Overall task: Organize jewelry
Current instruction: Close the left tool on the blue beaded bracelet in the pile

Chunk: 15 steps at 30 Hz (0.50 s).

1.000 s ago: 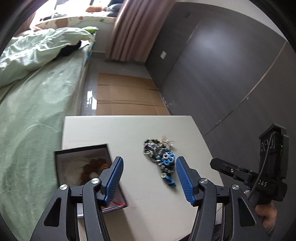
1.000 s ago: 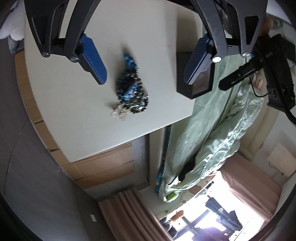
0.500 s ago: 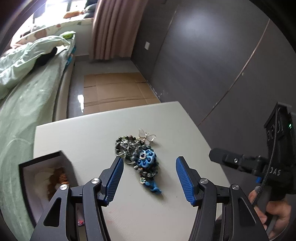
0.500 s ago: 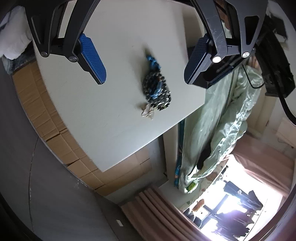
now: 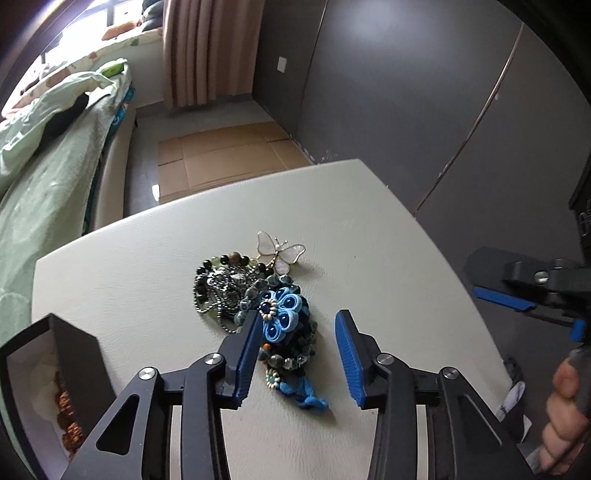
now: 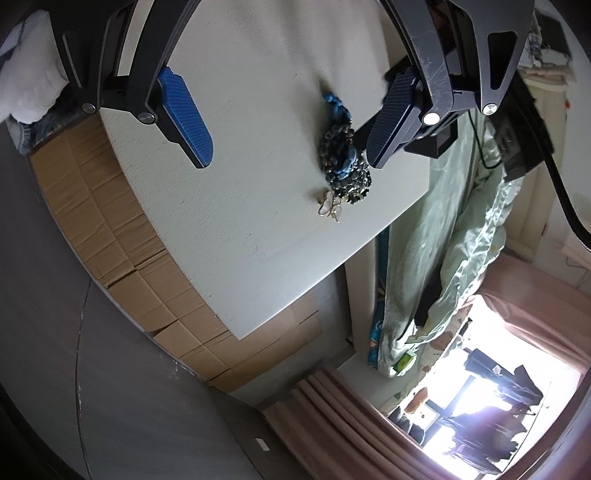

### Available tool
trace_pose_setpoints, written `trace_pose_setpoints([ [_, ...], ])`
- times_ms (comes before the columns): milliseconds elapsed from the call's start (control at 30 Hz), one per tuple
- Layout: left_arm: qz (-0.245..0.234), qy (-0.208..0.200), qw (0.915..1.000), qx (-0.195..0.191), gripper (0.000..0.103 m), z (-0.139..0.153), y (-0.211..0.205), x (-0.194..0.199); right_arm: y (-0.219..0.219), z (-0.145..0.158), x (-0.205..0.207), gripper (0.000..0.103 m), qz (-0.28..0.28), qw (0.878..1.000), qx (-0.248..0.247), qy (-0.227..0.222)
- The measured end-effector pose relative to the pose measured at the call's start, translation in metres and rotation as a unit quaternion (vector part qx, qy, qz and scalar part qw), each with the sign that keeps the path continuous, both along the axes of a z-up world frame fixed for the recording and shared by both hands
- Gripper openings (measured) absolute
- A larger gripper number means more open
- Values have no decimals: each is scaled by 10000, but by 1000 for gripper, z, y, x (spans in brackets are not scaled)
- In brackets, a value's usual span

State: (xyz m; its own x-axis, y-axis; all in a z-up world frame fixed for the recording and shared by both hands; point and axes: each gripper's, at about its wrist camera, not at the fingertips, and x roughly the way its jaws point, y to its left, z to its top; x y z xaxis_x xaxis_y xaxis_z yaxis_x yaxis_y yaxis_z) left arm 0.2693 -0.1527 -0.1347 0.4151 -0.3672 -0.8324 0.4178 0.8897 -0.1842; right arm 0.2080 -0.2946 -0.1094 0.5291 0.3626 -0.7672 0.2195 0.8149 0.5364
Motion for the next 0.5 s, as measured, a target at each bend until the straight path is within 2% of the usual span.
trace_pose_setpoints([
  [167,157,122,9997,128,33,-14,-2,10,0,-1,1,86,24,10000,-12,11],
  [200,180,115,9997,140,25,-14,-1,11,1,-2,2,86,38,10000,-18,18],
  [233,203,138,9996,159,23,-14,-1,12,1,-2,2,86,53,10000,-27,22],
  [467,379,141,9990,-166,9,-1,13,12,7,-3,4,86,150,9998,-83,41],
  [500,390,115,9989,-244,9,3,16,11,8,-4,5,83,166,9998,-82,39],
])
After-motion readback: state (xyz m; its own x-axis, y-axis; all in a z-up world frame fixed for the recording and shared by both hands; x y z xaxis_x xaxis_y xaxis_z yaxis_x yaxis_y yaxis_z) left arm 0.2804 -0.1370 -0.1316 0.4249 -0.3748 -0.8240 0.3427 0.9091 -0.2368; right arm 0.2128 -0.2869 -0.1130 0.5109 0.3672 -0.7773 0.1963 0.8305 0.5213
